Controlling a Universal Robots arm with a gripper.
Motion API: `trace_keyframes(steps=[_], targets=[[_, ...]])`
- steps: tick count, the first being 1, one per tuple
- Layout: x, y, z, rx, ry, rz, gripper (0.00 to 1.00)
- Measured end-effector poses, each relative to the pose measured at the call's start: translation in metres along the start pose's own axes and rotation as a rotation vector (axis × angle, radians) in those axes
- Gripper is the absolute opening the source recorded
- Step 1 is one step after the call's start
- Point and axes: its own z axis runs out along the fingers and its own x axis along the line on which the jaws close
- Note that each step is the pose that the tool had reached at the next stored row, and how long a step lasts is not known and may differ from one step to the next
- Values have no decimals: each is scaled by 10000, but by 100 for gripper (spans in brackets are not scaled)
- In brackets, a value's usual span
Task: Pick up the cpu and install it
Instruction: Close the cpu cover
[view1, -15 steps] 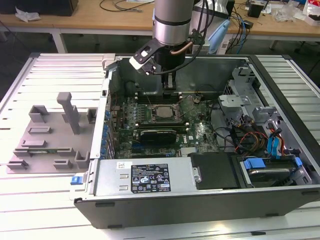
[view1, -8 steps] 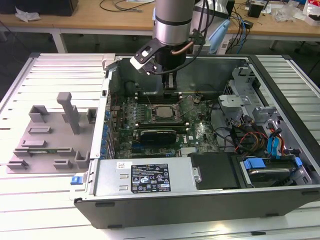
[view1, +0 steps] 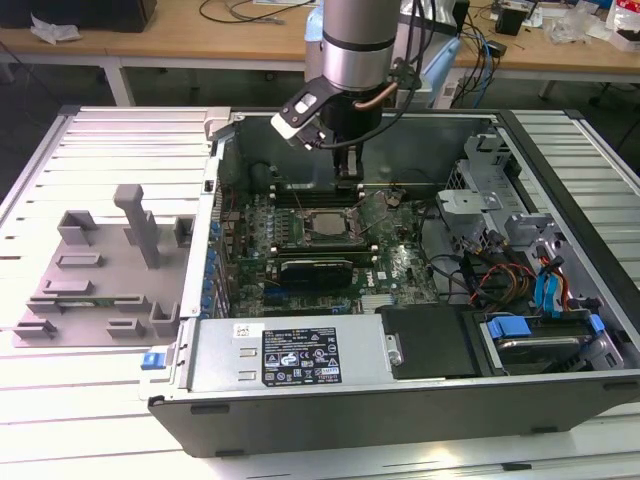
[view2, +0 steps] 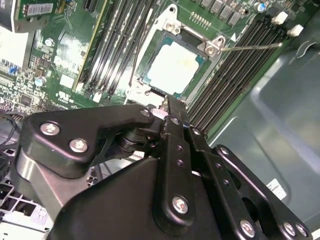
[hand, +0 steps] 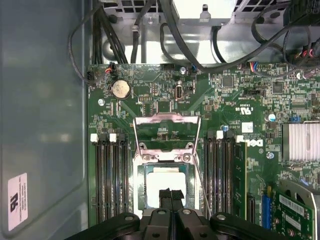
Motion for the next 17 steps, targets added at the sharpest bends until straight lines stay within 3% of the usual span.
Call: trace_keyframes(steps=[2,4,17], targets=[[1,68,1,-1,0,0,11],[3,187,4,0,0,-1,11],[7,371,8,0,0,0,11]])
